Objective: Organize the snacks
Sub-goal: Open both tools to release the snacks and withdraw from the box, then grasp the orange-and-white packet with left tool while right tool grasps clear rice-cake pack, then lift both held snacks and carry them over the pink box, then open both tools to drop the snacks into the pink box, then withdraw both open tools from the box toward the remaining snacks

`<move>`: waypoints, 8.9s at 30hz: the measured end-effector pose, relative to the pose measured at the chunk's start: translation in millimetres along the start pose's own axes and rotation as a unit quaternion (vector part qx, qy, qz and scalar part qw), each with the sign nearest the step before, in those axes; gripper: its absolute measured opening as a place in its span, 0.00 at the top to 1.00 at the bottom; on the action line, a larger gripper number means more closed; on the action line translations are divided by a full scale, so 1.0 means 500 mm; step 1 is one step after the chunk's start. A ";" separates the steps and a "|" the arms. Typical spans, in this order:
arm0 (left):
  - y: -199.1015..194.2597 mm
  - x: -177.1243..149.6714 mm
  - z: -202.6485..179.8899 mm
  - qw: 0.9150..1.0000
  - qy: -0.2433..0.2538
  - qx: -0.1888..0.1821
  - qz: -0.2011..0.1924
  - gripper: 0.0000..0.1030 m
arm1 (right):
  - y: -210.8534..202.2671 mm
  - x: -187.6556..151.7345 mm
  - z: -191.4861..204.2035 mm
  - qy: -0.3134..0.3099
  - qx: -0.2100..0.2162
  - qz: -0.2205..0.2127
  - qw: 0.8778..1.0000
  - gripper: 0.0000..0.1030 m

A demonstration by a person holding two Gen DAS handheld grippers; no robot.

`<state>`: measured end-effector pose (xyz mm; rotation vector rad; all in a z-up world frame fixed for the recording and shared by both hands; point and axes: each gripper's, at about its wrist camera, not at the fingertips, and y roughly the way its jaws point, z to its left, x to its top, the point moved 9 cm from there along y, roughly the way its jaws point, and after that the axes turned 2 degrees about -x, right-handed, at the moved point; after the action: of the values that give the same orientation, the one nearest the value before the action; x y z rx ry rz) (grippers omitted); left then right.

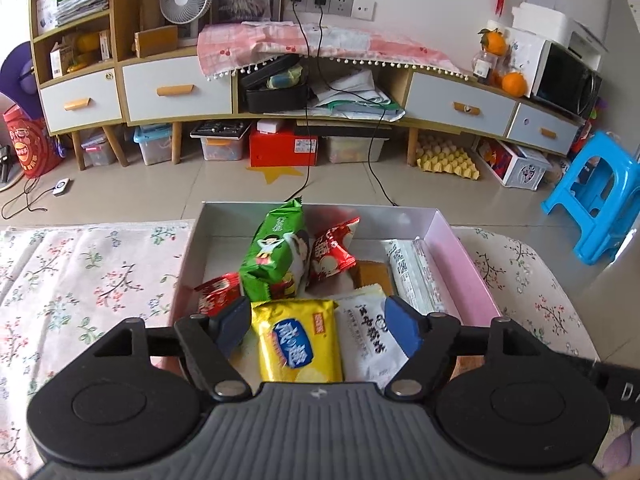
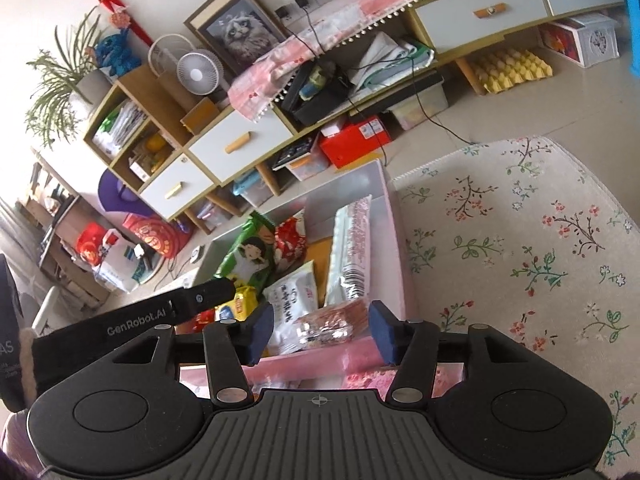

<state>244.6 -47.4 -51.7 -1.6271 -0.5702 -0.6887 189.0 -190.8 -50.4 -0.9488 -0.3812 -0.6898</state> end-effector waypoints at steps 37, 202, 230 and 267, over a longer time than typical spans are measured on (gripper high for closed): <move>-0.130 -0.209 0.083 0.998 0.005 0.015 0.064 0.00 | -0.113 -0.137 0.014 -0.103 -0.086 0.055 0.989 0.15; -0.006 -0.052 0.104 0.996 -0.050 0.030 -0.062 0.60 | 0.069 0.052 -0.027 -0.024 -0.041 -0.008 0.999 0.63; -0.075 -0.082 0.070 0.999 -0.037 -0.006 -0.012 0.09 | -0.032 0.042 0.036 -0.037 -0.036 -0.011 0.999 0.20; -0.121 -0.276 0.110 0.997 0.050 0.014 0.061 0.01 | -0.075 -0.175 -0.003 -0.203 -0.095 0.054 0.973 0.13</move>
<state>112.0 18.1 -113.5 -1.5777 -0.4021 -0.6651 99.6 -174.4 -78.9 -1.2883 -0.6265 -0.4341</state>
